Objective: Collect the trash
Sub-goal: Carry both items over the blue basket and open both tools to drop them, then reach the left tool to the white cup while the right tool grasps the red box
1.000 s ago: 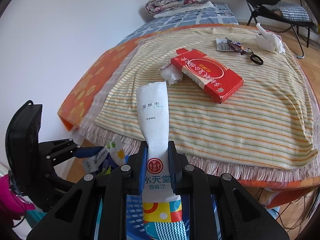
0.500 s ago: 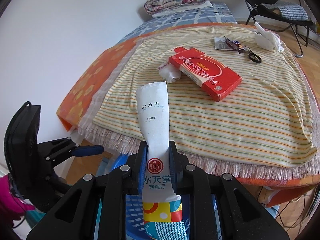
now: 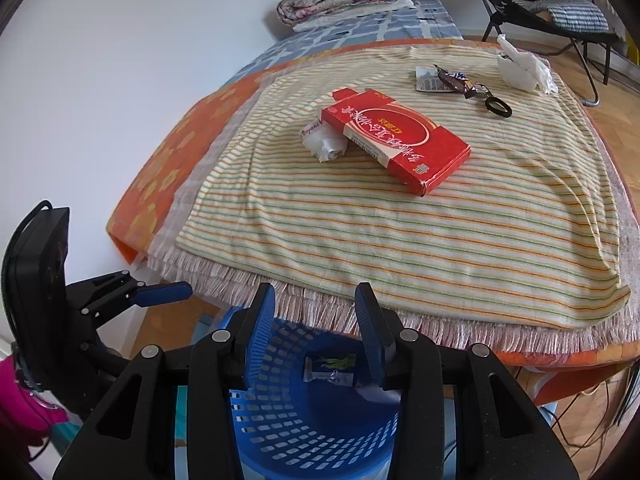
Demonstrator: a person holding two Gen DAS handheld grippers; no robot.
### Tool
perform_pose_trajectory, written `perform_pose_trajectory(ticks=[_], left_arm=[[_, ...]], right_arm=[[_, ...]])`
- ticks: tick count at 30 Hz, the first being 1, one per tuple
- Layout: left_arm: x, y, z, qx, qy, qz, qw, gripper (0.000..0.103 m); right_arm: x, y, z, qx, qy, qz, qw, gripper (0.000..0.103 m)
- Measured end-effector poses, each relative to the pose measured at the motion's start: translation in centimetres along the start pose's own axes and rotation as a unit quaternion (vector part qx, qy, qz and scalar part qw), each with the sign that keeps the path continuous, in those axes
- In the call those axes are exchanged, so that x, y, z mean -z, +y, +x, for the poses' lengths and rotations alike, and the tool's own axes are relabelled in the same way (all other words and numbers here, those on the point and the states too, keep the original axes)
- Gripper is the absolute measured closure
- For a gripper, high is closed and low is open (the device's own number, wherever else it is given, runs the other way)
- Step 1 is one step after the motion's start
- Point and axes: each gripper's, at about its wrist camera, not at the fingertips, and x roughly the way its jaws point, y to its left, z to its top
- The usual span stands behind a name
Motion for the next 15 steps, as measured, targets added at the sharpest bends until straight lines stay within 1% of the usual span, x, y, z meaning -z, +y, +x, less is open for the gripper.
perform_pose_trajectory(ticks=[6,8,10,14,15], left_arm=[[-0.4,0.2,0.0,-0.001,-0.001,-0.006,1.0,0.032],[-0.6,0.3,0.0,-0.001,-0.002,-0.008,1.0,0.032],[-0.9,0.4,0.0,-0.001,-0.003,-0.01,0.9999,0.032],[-1.7,0.8,-0.2,-0.005,-0.009,-0.015,0.9998,0.032],[-2.0,1.0,-0.3,-0.006,-0.01,-0.017,0.9998,0.032]], right_arm=[[-0.3,-0.6,-0.2,0.005,0.001,0.006,1.0,0.063],[-0.4,-0.8,-0.2,0.007,0.002,0.009,1.0,0.058],[-0.6,-0.9,-0.4,0.009,0.0,0.011,1.0,0.047],[-1.1,-1.1,-0.4,0.023,0.005,0.003,1.0,0.043],[-1.3,-1.1,-0.3,0.029,0.008,0.001,1.0,0.041]])
